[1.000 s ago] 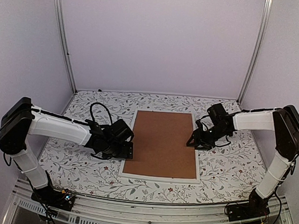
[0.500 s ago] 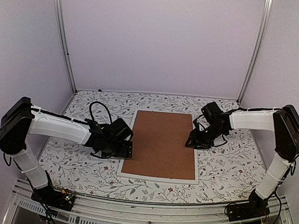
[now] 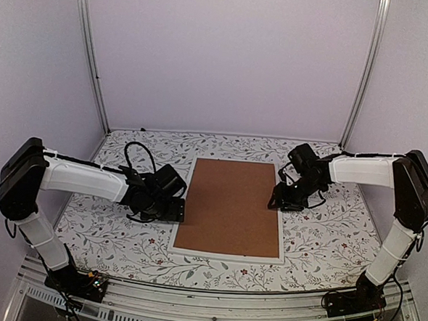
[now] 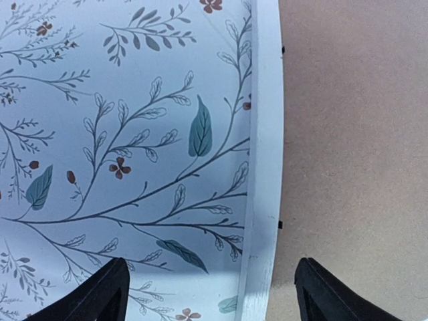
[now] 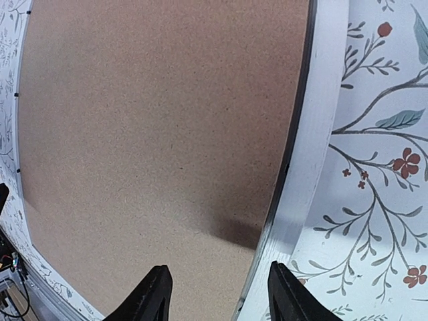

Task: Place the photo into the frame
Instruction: Place the backboard on the frame body.

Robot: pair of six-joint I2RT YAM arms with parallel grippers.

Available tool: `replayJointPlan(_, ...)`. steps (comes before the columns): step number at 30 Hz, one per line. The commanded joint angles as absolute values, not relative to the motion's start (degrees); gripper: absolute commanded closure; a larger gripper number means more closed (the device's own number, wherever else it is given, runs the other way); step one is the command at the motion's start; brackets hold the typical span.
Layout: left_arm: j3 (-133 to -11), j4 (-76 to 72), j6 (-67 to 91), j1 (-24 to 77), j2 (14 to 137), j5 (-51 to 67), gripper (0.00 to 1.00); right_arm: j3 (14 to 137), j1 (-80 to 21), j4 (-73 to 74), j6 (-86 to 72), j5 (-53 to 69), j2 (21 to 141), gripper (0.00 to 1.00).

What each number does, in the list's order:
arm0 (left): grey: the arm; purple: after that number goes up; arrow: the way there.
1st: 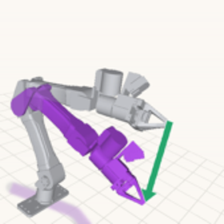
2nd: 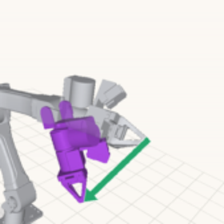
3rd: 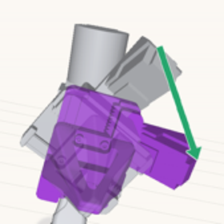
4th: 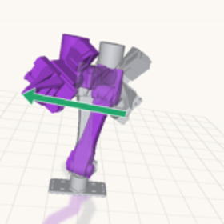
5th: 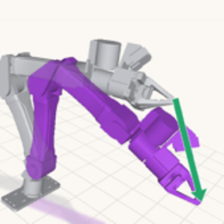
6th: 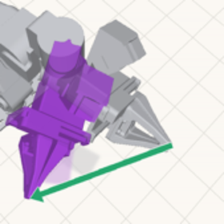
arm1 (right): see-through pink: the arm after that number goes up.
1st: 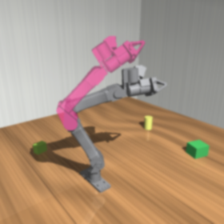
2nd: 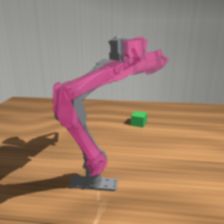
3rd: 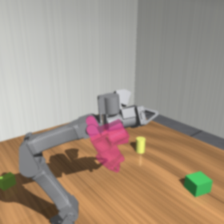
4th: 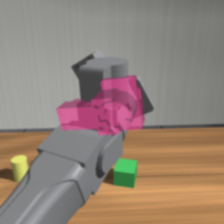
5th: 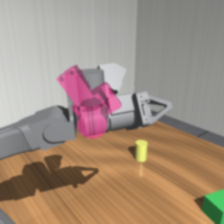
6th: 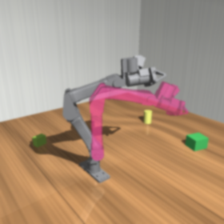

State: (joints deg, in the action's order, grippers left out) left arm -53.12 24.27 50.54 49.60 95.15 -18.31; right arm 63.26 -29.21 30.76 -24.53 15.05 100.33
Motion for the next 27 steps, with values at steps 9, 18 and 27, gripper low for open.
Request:
replayJointPlan(9,-53.9,24.0,47.5,46.9,92.4,-16.9,0.12,60.9,-29.6,33.5,-23.3,10.6,95.3,0.59)
replayJointPlan(18,-53.6,24.0,47.6,46.7,93.0,-16.6,0.12,58.3,-29.6,33.6,-22.9,8.7,94.6,0.61)
replayJointPlan(27,-53.7,23.9,47.6,46.6,93.5,-16.5,0.13,59.1,-29.6,32.8,-22.2,7.5,96.8,0.61)
